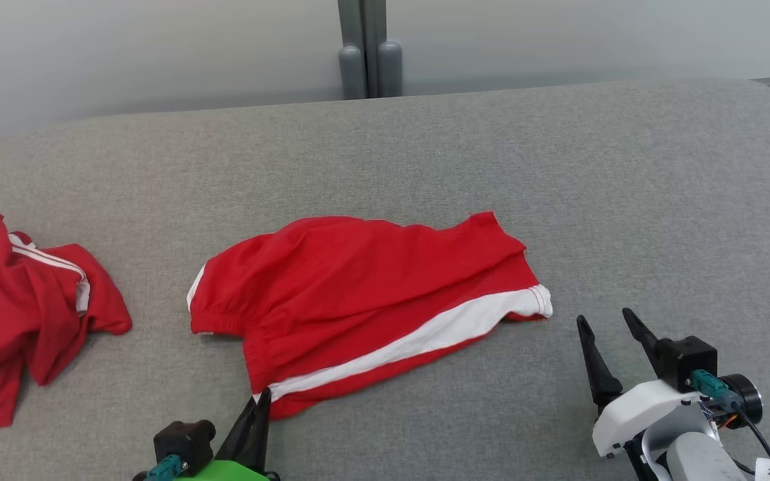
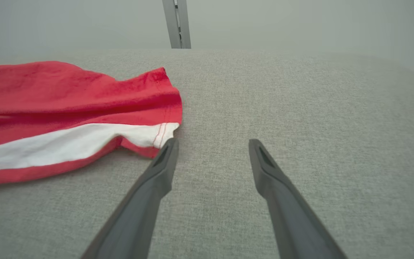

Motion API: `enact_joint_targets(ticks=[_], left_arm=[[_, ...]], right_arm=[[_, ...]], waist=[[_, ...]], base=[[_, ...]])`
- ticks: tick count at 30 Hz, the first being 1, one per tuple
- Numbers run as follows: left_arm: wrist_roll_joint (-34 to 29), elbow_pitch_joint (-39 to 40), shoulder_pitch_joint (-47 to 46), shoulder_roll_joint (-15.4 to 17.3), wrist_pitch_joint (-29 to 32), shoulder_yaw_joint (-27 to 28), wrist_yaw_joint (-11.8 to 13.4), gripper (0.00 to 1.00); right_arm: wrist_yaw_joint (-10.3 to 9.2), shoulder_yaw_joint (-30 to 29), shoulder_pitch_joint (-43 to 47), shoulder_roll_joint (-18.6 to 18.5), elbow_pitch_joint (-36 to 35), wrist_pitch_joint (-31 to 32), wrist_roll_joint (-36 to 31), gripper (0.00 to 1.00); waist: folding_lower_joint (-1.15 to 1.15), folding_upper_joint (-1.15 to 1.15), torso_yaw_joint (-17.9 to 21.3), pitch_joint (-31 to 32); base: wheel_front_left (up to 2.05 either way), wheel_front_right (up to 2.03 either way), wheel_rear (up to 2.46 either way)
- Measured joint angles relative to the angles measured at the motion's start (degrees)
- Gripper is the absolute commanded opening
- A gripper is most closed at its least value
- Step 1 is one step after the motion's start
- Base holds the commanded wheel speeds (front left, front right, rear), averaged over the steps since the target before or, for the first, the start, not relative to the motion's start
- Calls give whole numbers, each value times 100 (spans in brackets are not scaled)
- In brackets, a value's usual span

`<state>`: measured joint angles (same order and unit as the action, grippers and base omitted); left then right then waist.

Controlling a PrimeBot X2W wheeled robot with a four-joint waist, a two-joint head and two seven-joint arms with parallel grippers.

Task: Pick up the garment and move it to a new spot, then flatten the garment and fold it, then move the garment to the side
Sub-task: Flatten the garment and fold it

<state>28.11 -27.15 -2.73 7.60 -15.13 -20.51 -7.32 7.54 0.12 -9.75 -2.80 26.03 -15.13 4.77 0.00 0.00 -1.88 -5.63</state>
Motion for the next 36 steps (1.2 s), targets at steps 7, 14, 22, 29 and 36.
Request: enact_joint_targets(ticks=[7, 14, 22, 29, 36], left_arm=[[-48, 44, -29, -5, 0, 119, 0, 0], [-54, 62, -144, -12, 0, 88, -1, 0], [-53, 70, -222, 1, 0, 70, -5, 0], [-43, 60, -265, 7, 0, 31, -5, 0], [1, 316, -241, 75, 1, -156, -5, 0]], right_arm=[[0, 325, -255, 5, 260, -1, 328, 100], [0, 681, -376, 0, 483, -1, 437, 100], [0, 844, -397, 4, 477, -1, 390, 59], [0, 813, -408, 7, 433, 0, 319, 0], [0, 515, -247, 2, -121, 0, 374, 0]], waist=[[0, 0, -274, -153], [0, 0, -423, -356], [0, 0, -486, -510], [0, 0, -523, -501], [0, 0, -506, -262]], base=[[0, 0, 0], [0, 0, 0], [0, 0, 0], [0, 0, 0], [0, 0, 0]])
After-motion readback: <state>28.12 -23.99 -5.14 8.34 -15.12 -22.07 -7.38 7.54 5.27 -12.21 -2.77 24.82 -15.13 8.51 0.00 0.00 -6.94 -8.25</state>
